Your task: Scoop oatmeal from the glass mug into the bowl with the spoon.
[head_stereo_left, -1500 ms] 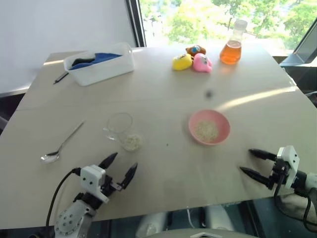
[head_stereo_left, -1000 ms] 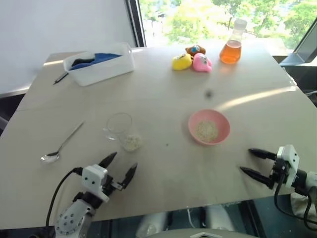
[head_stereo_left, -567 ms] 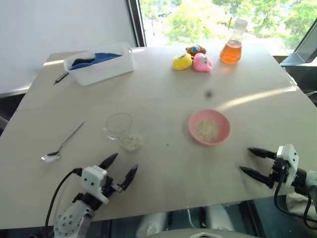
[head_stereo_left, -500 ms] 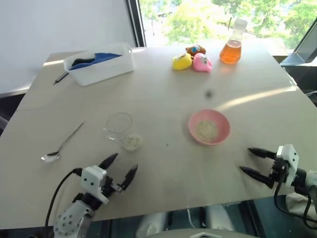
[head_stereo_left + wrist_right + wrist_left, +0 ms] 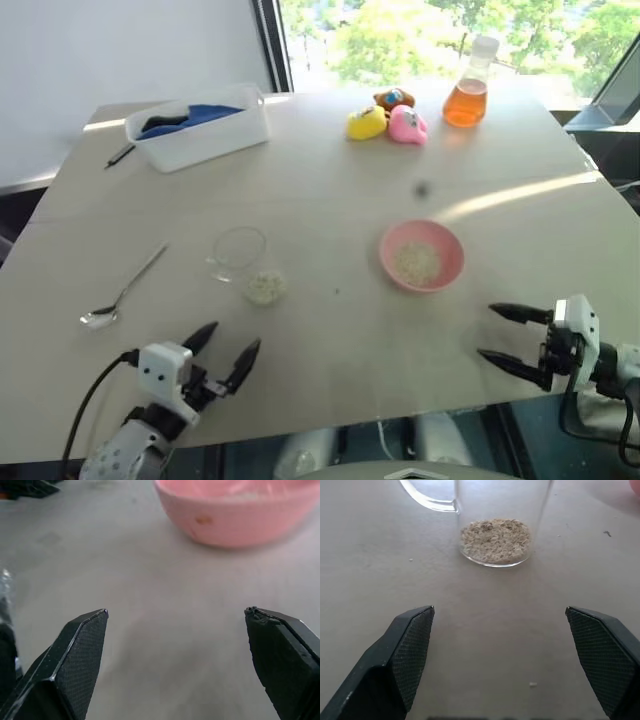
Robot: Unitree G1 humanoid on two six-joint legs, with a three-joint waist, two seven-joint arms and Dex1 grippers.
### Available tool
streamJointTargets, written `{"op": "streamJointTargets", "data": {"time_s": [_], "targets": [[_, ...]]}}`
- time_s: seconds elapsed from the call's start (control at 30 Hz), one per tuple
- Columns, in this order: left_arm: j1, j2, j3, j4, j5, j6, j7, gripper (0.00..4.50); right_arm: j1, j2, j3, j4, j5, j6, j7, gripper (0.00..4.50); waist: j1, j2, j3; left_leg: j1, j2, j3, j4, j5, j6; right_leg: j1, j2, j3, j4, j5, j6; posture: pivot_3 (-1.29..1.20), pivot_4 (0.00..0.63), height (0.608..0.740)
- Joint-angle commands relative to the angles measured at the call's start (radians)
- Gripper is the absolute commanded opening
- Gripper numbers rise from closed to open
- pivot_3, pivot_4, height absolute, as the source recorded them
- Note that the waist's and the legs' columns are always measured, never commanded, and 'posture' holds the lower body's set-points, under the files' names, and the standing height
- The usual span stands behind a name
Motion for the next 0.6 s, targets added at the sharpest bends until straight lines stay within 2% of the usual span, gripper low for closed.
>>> {"op": "streamJointTargets", "data": {"time_s": [0.03,0.13,0.3,0.43,0.6], "targets": [[0.025,0.051,0.145,-0.059,-0.063,0.045,0.007,4.47,0.002,-0.035,0.002,-0.228,0.117,0.098,-0.017,4.41,0.0,-0.001,0.001,0.0,0.001,0.0,0.0,0.0,0.0,0.0,0.001,0.0,0.0,0.0,0.0,0.0,0.15,0.74],[-0.02,0.132,0.251,-0.009,-0.121,0.109,-0.015,4.47,-0.074,-0.053,0.022,-0.335,0.197,0.188,-0.069,4.41,0.002,-0.003,0.003,0.0,0.001,-0.001,0.0,0.0,0.0,0.0,0.001,-0.001,0.0,0.0,0.0,0.0,0.15,0.74],[-0.158,0.297,0.327,0.161,-0.137,0.203,-0.08,4.47,-0.233,-0.057,0.069,-0.38,0.252,0.282,-0.129,4.41,0.003,-0.004,0.004,0.0,0.0,-0.001,0.001,0.002,-0.004,-0.001,0.005,-0.003,0.0,0.0,0.0,0.0,0.15,0.74],[-0.286,0.406,0.315,0.335,-0.11,0.267,-0.119,4.47,-0.299,-0.056,0.098,-0.388,0.253,0.324,-0.156,4.41,0.002,-0.004,0.004,-0.001,0.0,-0.002,0.0,0.002,-0.005,-0.002,0.006,-0.004,0.0,0.0,-0.001,0.0,0.15,0.74],[-0.413,0.489,0.247,0.531,-0.034,0.268,-0.176,4.47,-0.307,-0.047,0.109,-0.374,0.226,0.316,-0.161,4.41,-0.009,-0.005,0.004,-0.002,0.0,-0.002,0.0,0.002,-0.005,-0.003,0.006,-0.002,-0.001,0.0,-0.001,0.0,0.15,0.74]]}}
